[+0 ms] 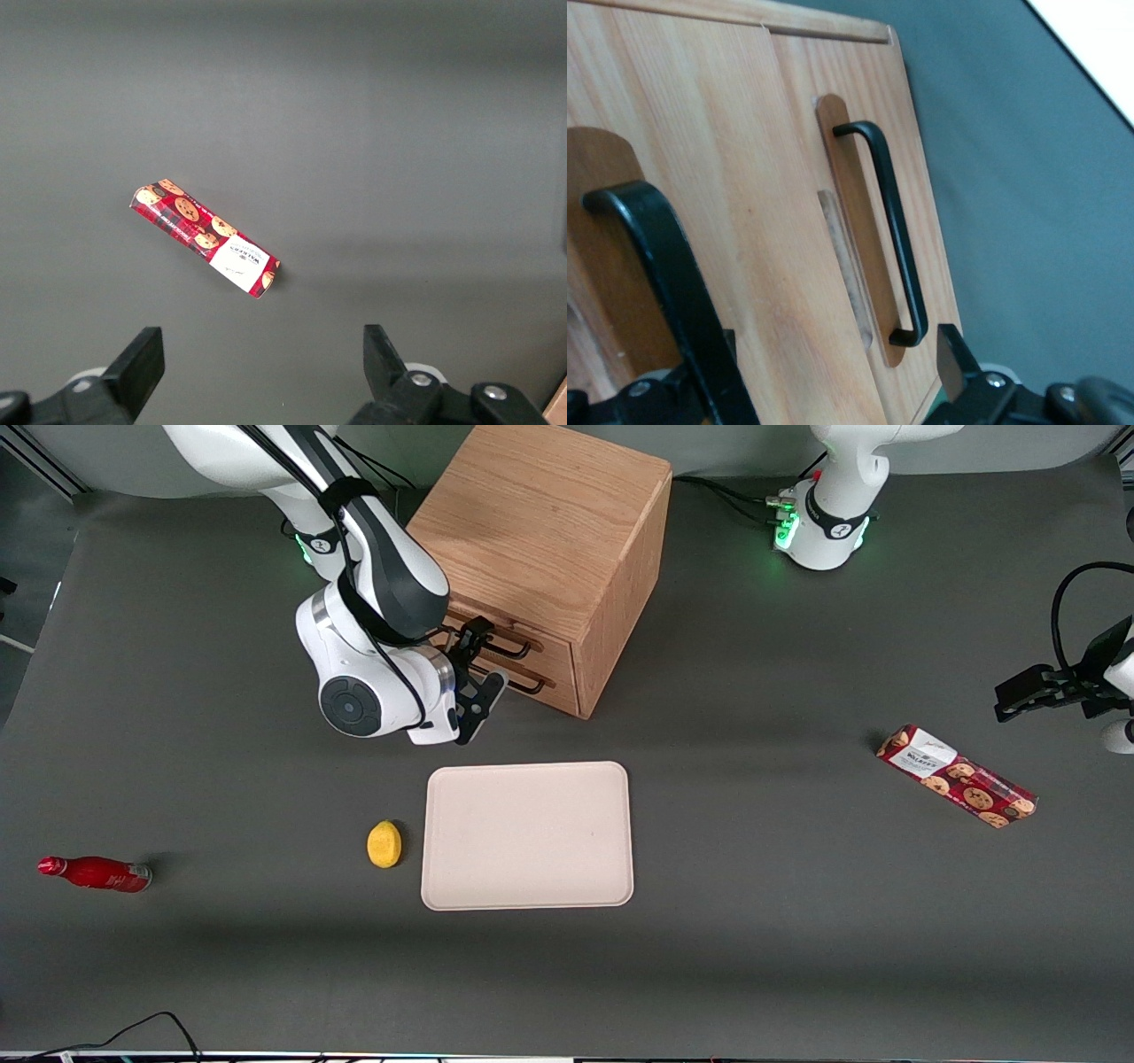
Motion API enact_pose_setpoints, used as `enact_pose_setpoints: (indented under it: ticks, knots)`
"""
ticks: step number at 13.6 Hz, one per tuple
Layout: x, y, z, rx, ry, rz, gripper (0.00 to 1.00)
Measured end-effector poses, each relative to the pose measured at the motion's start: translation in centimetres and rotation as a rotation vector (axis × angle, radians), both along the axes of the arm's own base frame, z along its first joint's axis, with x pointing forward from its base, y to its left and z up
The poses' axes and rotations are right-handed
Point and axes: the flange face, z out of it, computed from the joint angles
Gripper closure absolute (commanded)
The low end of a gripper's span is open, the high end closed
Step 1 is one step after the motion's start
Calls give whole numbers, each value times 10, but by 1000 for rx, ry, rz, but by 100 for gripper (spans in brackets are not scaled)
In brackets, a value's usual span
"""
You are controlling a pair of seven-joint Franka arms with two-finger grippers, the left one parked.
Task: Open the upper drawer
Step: 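Pull the upper drawer outward by its handle with the right gripper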
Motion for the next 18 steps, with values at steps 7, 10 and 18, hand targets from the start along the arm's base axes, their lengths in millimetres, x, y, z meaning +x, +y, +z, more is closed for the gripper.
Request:
enact_pose_setpoints:
  ticks: [7, 10, 18]
  knots:
    - [33, -18, -3, 51, -49, 8, 0]
    - [45, -26, -3, 61, -62, 0, 0]
    - [88, -55, -4, 85, -115, -13, 0]
